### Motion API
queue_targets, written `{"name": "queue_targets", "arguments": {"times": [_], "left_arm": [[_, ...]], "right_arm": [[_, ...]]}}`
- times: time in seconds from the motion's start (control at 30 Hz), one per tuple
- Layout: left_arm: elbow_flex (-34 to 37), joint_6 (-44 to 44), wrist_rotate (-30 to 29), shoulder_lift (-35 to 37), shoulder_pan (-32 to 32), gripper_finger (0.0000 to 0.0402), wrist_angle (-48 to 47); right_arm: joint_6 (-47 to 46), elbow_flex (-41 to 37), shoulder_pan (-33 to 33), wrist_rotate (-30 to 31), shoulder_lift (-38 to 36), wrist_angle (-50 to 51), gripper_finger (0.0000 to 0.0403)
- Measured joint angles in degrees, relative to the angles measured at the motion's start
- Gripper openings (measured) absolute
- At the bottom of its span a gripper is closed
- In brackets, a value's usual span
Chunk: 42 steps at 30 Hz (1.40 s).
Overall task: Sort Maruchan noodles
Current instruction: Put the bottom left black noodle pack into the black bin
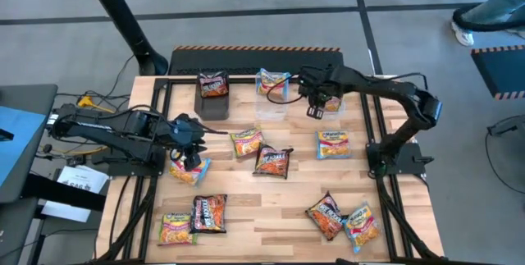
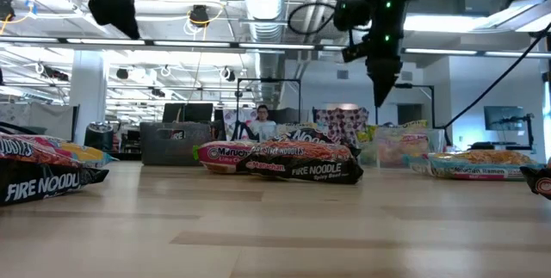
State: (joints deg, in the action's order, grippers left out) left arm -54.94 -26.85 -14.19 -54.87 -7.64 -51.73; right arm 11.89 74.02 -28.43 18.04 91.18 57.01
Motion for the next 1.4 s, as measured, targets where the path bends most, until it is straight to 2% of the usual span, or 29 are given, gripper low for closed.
{"name": "queue_targets", "arguments": {"times": [0.53, 0.73, 0.83, 1.0, 1.17, 1.4], "left_arm": [[0.0, -0.2, 2.5, 0.0, 0.0, 0.0097, -1.7], [0.0, -1.4, 4.9, 0.0, 0.0, 0.0118, -1.6], [0.0, -6.0, 5.0, 0.0, 0.4, 0.0137, -1.6], [0.0, -17.0, 11.2, 0.0, 0.7, 0.0154, -1.1], [0.0, -26.2, 11.5, -1.6, -2.2, 0.0155, 1.4], [0.0, -34.9, 15.7, -7.1, -7.7, 0.0155, 3.1]], "right_arm": [[-5.9, 0.0, 8.0, 0.1, -3.2, 0.0, 0.0111], [-6.1, 0.0, 10.3, 0.1, -3.1, 0.0, 0.0125], [-6.8, 0.0, 11.1, 0.2, -3.1, 0.0, 0.0140], [-9.9, 0.0, 11.9, 0.3, -3.1, 0.4, 0.0160], [-11.0, 0.0, 12.8, 0.3, -3.1, 0.4, 0.0170], [-13.4, 0.0, 14.7, 0.0, -3.0, 1.2, 0.0171]]}}
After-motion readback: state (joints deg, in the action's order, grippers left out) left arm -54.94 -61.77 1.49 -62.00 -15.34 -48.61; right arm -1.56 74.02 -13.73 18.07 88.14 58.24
